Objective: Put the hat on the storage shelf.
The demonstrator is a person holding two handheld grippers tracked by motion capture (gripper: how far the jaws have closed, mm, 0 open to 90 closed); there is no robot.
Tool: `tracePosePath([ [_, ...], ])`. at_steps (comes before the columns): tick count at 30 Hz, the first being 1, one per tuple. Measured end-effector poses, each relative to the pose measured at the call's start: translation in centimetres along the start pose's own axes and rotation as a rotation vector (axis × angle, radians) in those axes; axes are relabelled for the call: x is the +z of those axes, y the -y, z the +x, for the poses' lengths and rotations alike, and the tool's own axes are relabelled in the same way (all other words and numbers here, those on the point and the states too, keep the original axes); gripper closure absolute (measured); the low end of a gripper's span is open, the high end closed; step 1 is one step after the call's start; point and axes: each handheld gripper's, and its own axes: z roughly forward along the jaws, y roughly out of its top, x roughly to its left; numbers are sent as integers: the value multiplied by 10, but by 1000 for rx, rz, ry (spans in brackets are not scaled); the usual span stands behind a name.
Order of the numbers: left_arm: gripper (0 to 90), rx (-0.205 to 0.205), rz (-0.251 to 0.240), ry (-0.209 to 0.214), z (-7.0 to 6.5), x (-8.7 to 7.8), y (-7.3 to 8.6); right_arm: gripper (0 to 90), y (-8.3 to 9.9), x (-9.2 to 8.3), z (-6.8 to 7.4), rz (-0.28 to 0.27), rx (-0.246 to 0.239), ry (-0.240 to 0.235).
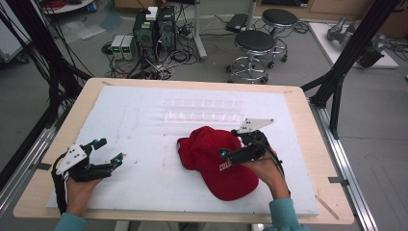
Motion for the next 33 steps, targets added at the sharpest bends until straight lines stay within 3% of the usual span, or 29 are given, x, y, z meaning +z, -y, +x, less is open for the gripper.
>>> tracePosePath([
  [7,140,1,2,0,0,0,0,160,0,8,-7,49,23,-18],
  [11,141,0,4,0,0,0,0,207,-1,10,-8,71,28,-19],
  [15,141,0,3,0,0,0,0,324,-2,12,-7,102,30,0],
  [22,141,0,4,0,0,0,0,503,-3,18,-6,146,51,-15],
  [27,140,-3,5,-1,1,0,0,651,-5,23,-6,198,113,-40],
  [33,141,-7,5,-2,1,0,0,778,-8,26,-4,235,149,-40],
])
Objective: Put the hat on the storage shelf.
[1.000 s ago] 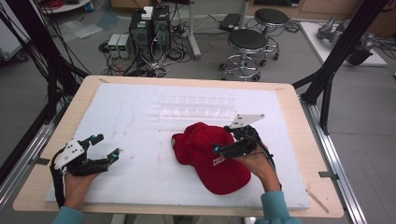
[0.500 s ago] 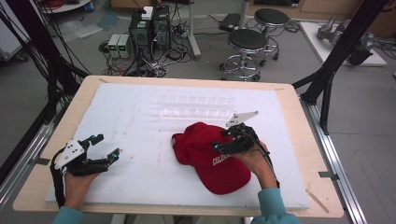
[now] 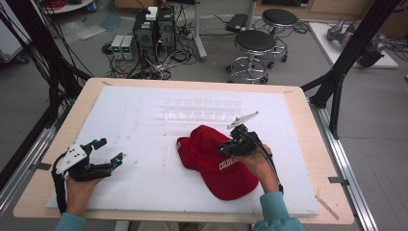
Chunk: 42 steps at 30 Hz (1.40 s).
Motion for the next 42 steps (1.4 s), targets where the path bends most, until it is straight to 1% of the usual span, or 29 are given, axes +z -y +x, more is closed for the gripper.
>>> tracePosePath([
  [3,140,-3,-1,0,0,0,0,805,0,0,2,6,13,6],
  [7,140,-6,0,-2,0,0,0,840,0,-2,4,6,-5,15],
  [8,140,-6,0,-1,0,0,0,846,0,-2,5,2,-22,15],
  [11,141,-5,0,0,0,0,0,852,0,-3,6,2,-9,20],
  [14,141,-5,1,-2,0,0,0,857,0,-4,8,-13,-20,30],
  [17,142,-3,4,-1,0,0,0,859,-2,-8,11,-60,-35,40],
  [20,143,-6,2,-1,0,1,0,859,-6,-12,16,-110,-52,32],
  [25,142,-9,1,2,0,0,0,859,-15,-16,24,-173,-73,31],
  [28,142,-11,2,1,1,0,0,859,-20,-16,28,-207,-93,33],
  [30,142,-10,4,1,1,0,0,860,-22,-17,31,-222,-98,28],
  [32,142,-10,5,1,1,0,0,859,-25,-17,34,-249,-114,24],
  [36,142,-19,7,3,1,1,0,859,-29,-19,39,-295,-126,19],
  [38,142,-17,9,2,2,1,-1,859,-31,-21,40,-319,-130,11],
  [42,142,-17,12,7,2,1,-1,859,-34,-23,43,-375,-138,11],
])
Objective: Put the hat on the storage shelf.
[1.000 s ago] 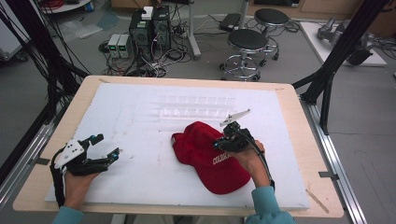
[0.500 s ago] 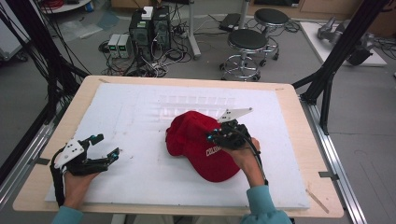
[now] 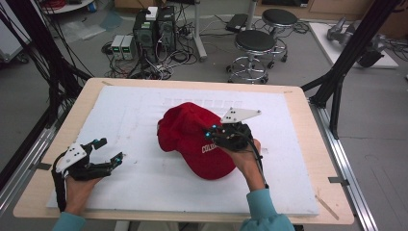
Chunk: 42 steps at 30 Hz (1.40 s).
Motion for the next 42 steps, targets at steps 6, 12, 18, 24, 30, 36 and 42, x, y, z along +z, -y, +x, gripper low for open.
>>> tracePosePath([
  [6,142,0,3,7,0,1,0,859,-5,-1,3,-102,-5,-9],
  [12,143,8,9,9,-1,1,-1,859,-9,2,6,-128,-11,-22],
  [18,142,6,12,31,-4,3,-2,858,-11,6,8,-148,-16,-26],
  [24,142,38,36,80,-12,7,-10,858,-12,9,10,-160,-22,-29],
  [30,142,40,76,140,-20,9,-20,858,-12,7,9,-167,-22,-29],
  [36,140,2,124,213,-25,9,-34,858,-13,3,7,-177,-22,-21],
  [42,139,-31,179,284,-32,18,-46,858,-14,3,8,-197,-23,-24],
])
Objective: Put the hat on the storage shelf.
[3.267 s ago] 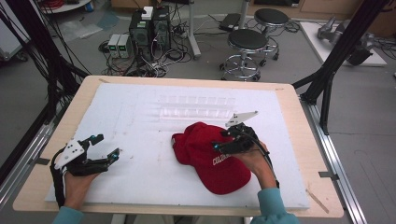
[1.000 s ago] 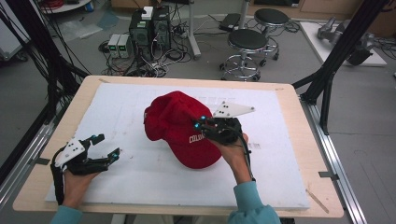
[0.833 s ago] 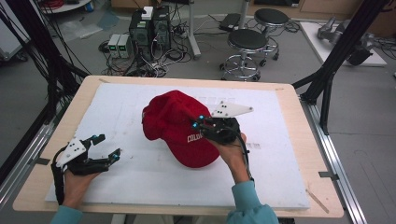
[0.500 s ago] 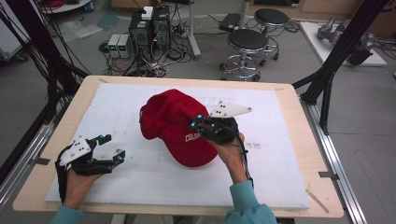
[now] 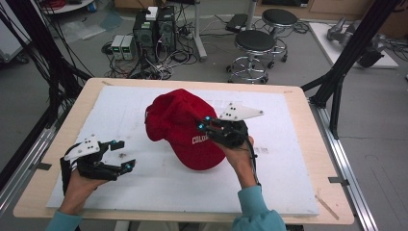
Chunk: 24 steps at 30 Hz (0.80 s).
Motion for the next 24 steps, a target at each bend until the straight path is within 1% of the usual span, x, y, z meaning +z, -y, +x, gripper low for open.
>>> tracePosePath([
  [5,139,-20,22,44,-6,8,-8,857,-1,1,0,-23,6,-5],
  [8,141,-31,29,53,-9,15,-12,857,-2,2,1,-28,0,-9],
  [11,154,-48,26,71,-12,21,-16,857,-3,5,3,-25,-6,-13],
  [17,180,-55,22,127,-22,36,-26,857,-5,8,6,-38,-8,-26],
  [21,178,-49,33,131,-26,45,-28,857,-6,9,8,-41,-9,-29],
  [24,178,-53,36,146,-29,52,-29,857,-7,9,9,-47,-10,-33],
])
